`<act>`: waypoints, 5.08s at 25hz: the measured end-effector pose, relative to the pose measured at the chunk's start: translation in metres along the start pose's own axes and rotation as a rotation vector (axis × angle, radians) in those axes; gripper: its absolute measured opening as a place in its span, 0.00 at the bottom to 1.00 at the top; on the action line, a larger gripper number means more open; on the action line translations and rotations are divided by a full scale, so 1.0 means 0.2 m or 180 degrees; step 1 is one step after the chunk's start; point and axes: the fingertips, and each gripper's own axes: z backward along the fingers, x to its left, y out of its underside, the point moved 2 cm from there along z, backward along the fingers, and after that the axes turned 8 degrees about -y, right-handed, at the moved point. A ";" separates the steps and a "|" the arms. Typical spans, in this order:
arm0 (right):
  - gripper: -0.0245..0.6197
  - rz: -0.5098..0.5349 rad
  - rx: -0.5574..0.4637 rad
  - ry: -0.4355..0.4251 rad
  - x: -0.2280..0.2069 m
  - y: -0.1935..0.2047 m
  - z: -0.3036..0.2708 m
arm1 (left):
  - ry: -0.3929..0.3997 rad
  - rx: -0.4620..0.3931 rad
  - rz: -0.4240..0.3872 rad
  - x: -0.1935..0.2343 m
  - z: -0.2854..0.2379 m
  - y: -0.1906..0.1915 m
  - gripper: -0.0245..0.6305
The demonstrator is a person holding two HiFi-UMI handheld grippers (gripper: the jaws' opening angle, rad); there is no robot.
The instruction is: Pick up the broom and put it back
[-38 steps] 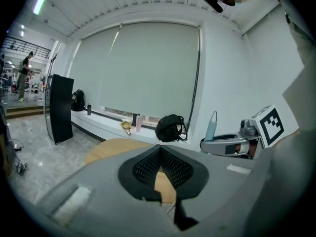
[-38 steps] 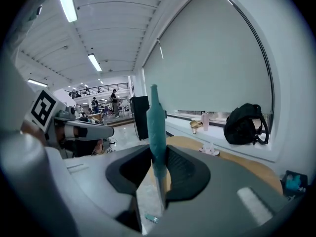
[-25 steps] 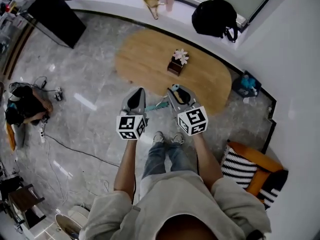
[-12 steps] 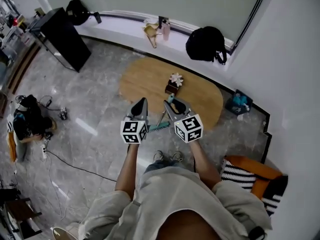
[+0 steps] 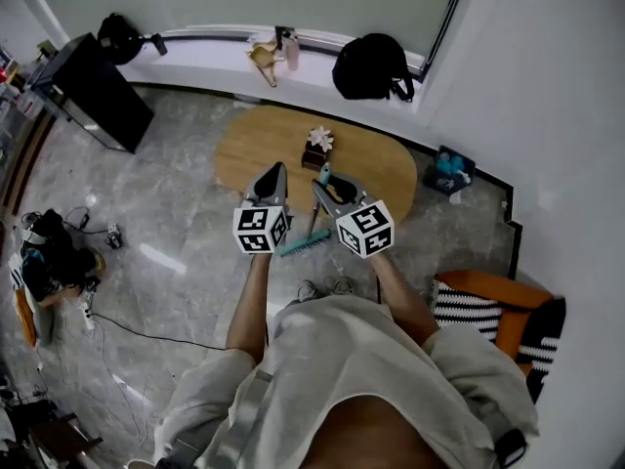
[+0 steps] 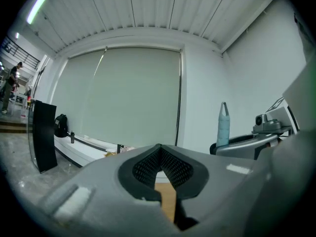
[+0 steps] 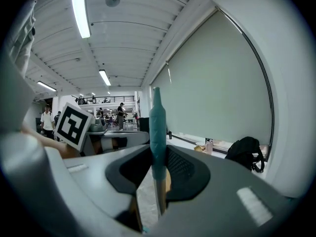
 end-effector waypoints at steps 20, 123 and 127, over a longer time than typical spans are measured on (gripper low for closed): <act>0.19 -0.0254 0.0033 0.1397 -0.19 0.19 0.83 | 0.1682 0.0147 -0.0128 -0.93 -0.21 0.10 0.04; 0.29 -0.1014 0.0789 0.0135 -1.33 1.87 0.73 | 0.0425 0.1236 0.0208 -1.02 -0.62 1.67 0.04; 0.29 -0.1022 0.0805 0.0205 -1.32 1.88 0.78 | 0.0436 0.1227 0.0206 -1.02 -0.61 1.66 0.04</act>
